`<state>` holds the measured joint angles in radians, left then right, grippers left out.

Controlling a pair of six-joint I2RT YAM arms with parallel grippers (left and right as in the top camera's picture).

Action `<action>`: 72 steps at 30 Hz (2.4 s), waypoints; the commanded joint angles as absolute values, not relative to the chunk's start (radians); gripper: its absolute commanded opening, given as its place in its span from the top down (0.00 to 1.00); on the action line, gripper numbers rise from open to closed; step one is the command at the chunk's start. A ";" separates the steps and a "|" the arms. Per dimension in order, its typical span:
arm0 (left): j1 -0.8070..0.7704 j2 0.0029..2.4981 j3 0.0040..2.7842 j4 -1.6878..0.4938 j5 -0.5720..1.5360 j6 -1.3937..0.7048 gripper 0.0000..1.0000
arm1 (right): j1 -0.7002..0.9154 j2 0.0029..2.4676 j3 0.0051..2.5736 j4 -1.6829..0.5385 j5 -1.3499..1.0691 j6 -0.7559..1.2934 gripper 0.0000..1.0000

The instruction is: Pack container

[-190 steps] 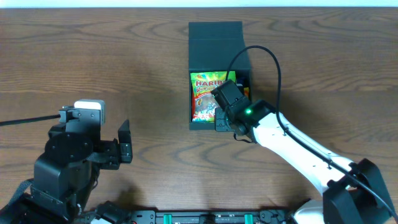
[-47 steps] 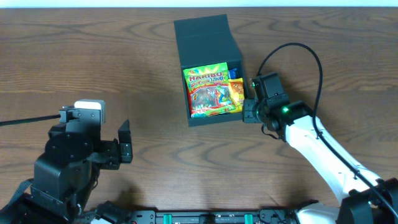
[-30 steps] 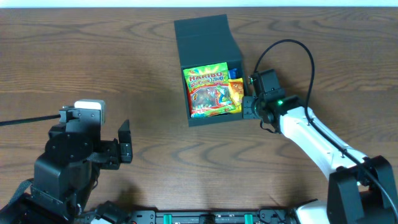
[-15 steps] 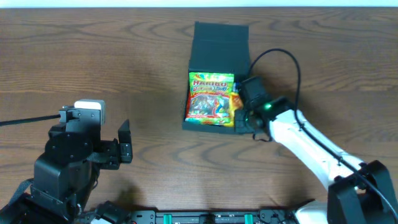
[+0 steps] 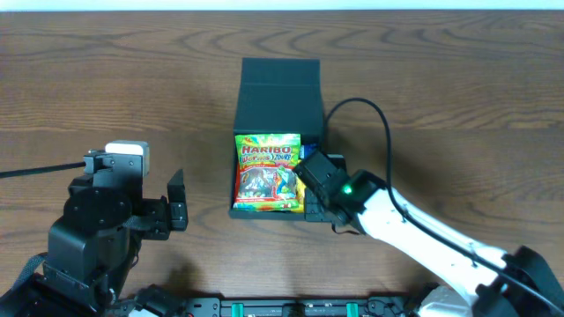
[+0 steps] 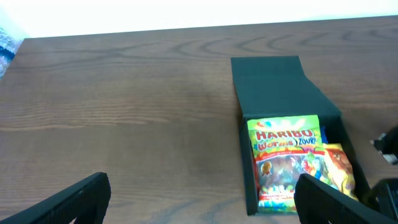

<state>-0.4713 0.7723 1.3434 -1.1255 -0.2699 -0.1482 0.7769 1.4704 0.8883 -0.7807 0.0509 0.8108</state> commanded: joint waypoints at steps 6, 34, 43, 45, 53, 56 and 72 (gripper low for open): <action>-0.465 0.772 1.357 -1.127 -0.288 -0.131 0.05 | 0.799 1.356 0.695 -0.800 -0.048 0.906 0.99; -0.465 0.772 1.357 -1.127 -0.288 -0.131 0.05 | 0.684 1.189 0.931 -0.958 0.041 0.762 0.58; -0.465 0.772 1.357 -1.127 -0.288 -0.131 0.05 | 0.404 1.192 1.113 -0.964 0.128 0.580 0.99; -0.465 0.772 1.357 -1.127 -0.288 -0.131 0.05 | 0.317 1.201 1.119 -0.960 0.057 0.552 0.99; -0.465 0.772 1.357 -1.127 -0.288 -0.131 0.05 | -0.026 1.463 1.116 -0.838 -0.568 0.248 0.99; -0.465 0.772 1.357 -1.127 -0.288 -0.131 0.05 | -0.088 1.548 1.106 -0.798 -0.692 0.205 0.99; -0.465 0.772 1.357 -1.127 -0.288 -0.131 0.05 | -0.099 1.802 0.858 -0.318 -0.893 0.335 0.99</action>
